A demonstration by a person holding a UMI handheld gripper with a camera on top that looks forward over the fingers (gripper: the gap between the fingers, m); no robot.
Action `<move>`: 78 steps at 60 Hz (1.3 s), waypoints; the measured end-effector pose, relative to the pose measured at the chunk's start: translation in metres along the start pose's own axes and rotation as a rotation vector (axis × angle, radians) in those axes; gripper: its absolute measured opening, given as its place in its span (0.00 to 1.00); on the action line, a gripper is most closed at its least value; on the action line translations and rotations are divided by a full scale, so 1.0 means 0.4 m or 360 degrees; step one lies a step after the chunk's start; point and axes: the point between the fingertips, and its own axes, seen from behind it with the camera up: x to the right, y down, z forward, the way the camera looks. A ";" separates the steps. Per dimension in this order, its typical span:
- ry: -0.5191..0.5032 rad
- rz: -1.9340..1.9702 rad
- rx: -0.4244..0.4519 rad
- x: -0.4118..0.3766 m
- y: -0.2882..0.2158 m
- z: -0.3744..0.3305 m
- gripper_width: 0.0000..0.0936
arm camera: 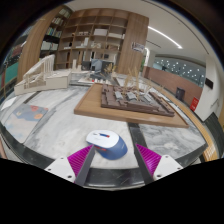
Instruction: Arrange mouse
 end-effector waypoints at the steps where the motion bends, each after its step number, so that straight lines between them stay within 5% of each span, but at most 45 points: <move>1: -0.0005 -0.0005 0.0000 0.003 0.000 0.008 0.89; 22: -0.0207 0.0199 -0.0031 0.019 -0.053 0.174 0.86; 26: -0.0226 0.0265 -0.0017 0.015 -0.069 0.193 0.62; 34: -0.0128 0.0288 -0.0044 0.027 -0.062 0.200 0.62; 35: -0.0113 0.0302 -0.0050 0.028 -0.063 0.200 0.54; 42: -0.0050 0.0511 -0.0078 0.005 -0.111 0.149 0.45; 53: -0.0148 0.0527 0.0202 -0.303 -0.352 -0.065 0.43; 66: -0.0297 0.0345 0.0021 -0.818 -0.275 -0.083 0.43; 78: -0.0271 0.0221 -0.0184 -0.947 -0.136 -0.021 0.49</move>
